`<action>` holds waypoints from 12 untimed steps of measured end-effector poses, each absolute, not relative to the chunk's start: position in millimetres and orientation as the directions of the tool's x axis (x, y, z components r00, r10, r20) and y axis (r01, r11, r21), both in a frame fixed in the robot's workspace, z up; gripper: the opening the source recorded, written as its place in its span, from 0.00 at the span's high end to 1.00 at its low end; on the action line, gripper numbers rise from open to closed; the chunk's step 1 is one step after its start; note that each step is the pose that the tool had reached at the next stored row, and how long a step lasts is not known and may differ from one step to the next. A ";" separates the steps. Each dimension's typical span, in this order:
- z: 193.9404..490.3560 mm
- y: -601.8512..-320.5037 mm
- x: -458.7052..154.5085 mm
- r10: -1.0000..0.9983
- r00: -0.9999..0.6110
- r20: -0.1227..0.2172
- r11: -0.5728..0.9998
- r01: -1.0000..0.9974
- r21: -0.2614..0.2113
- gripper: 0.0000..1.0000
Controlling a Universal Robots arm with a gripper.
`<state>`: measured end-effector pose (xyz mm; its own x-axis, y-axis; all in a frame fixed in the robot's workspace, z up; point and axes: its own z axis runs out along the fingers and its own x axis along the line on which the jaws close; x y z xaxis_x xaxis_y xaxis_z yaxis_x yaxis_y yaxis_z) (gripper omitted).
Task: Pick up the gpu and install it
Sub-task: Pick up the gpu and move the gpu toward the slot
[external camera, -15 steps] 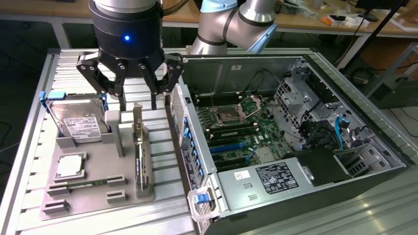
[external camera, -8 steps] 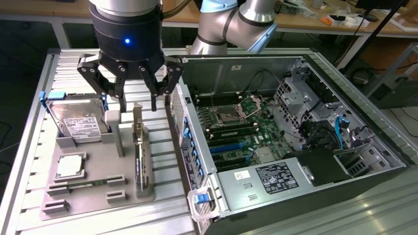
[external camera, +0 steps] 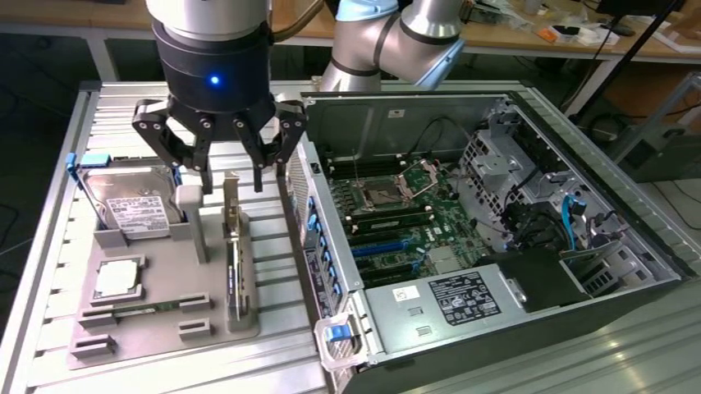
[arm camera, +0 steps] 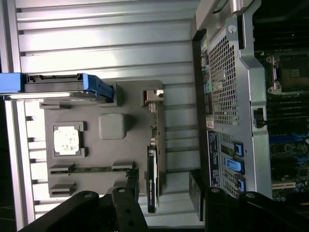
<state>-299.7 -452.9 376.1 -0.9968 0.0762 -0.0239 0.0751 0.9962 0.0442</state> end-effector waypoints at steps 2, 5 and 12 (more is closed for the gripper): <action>374.3 -453.2 -299.7 0.076 -0.997 -0.024 0.996 0.075 0.044 0.46; 371.6 -453.6 -299.7 0.076 -0.997 -0.024 0.996 0.075 0.044 0.46; 365.2 -454.2 -299.7 0.076 -0.997 -0.024 0.996 0.075 0.044 0.46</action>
